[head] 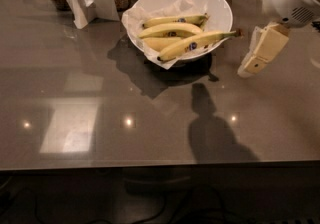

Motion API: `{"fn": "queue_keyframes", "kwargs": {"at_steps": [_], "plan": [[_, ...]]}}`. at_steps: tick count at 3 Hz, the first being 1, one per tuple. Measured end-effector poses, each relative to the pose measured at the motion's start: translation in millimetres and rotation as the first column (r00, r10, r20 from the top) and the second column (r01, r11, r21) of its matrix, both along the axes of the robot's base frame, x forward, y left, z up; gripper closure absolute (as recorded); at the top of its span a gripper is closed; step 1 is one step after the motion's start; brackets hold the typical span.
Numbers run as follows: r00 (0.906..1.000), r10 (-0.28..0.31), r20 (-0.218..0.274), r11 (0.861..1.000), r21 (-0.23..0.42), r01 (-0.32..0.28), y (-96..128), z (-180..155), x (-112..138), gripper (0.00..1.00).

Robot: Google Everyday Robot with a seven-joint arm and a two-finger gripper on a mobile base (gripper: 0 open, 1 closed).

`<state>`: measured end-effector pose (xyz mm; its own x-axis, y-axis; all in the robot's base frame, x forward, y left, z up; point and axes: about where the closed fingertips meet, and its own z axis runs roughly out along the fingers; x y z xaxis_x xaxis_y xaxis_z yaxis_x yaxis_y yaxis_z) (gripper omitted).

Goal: Pick banana from white bowl

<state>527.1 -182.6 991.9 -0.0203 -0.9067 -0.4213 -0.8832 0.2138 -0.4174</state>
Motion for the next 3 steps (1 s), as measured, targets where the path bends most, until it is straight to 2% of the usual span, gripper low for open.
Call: {"fn": "queue_keyframes", "kwargs": {"at_steps": [1,2,3], "plan": [[0.9984,0.023,0.051,0.999,0.033,-0.025,2.7,2.9,35.2,0.17],[0.9958,0.054,0.074,0.998,0.038,-0.057,9.6,3.9,65.2,0.40],[0.9930,0.092,0.074,0.995,0.038,-0.095,25.5,0.8,86.3,0.48]]}}
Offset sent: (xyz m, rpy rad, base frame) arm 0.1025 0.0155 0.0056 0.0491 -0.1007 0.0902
